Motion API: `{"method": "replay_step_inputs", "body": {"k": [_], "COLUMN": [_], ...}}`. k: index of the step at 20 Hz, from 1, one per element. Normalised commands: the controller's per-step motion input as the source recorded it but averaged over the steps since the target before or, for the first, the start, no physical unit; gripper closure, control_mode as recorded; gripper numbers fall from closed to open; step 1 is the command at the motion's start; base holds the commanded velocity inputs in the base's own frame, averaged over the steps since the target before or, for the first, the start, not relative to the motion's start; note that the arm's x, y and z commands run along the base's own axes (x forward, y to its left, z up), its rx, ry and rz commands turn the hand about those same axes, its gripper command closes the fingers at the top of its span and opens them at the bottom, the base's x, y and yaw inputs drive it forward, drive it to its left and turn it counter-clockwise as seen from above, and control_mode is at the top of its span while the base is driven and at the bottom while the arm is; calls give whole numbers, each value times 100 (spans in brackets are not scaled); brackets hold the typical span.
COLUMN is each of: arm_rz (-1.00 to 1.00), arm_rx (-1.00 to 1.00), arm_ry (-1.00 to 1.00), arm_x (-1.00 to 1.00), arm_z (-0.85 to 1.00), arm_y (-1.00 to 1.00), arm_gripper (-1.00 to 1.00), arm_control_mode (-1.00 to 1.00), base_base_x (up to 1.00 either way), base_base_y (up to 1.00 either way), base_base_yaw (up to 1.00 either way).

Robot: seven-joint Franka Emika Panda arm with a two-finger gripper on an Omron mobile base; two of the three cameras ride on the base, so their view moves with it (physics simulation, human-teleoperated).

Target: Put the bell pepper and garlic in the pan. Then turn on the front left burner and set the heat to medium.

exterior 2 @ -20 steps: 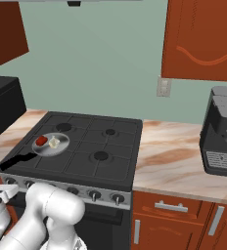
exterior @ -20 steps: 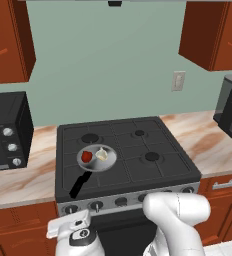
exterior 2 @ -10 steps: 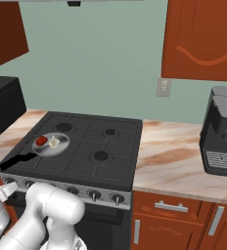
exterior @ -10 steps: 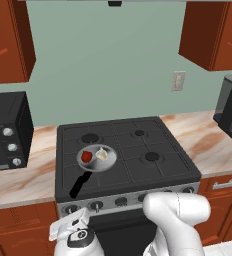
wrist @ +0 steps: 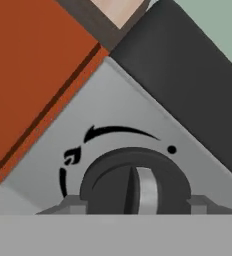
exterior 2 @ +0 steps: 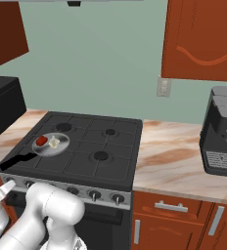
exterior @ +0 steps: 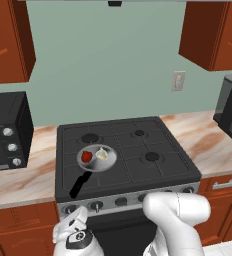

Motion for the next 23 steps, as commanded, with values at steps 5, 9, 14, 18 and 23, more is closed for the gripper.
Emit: {"method": "replay_step_inputs", "body": {"k": [5,9,14,18,23], "arm_rz": [0,0,-1,-2,-3], "arm_rx": [-24,-24,-24,-24,-25], "arm_ry": [0,0,0,0,0], "arm_x": [0,0,0,0,0], "arm_z": [0,-2,-4,-6,-5], "arm_y": [0,0,0,0,0], "arm_gripper": [100,100,100,100,100], "arm_control_mode": [-100,-100,-100,-100,-100], "base_base_x": [0,0,0,0,0], "base_base_y": [0,0,0,0,0], "base_base_yaw": [0,0,0,0,0]}}
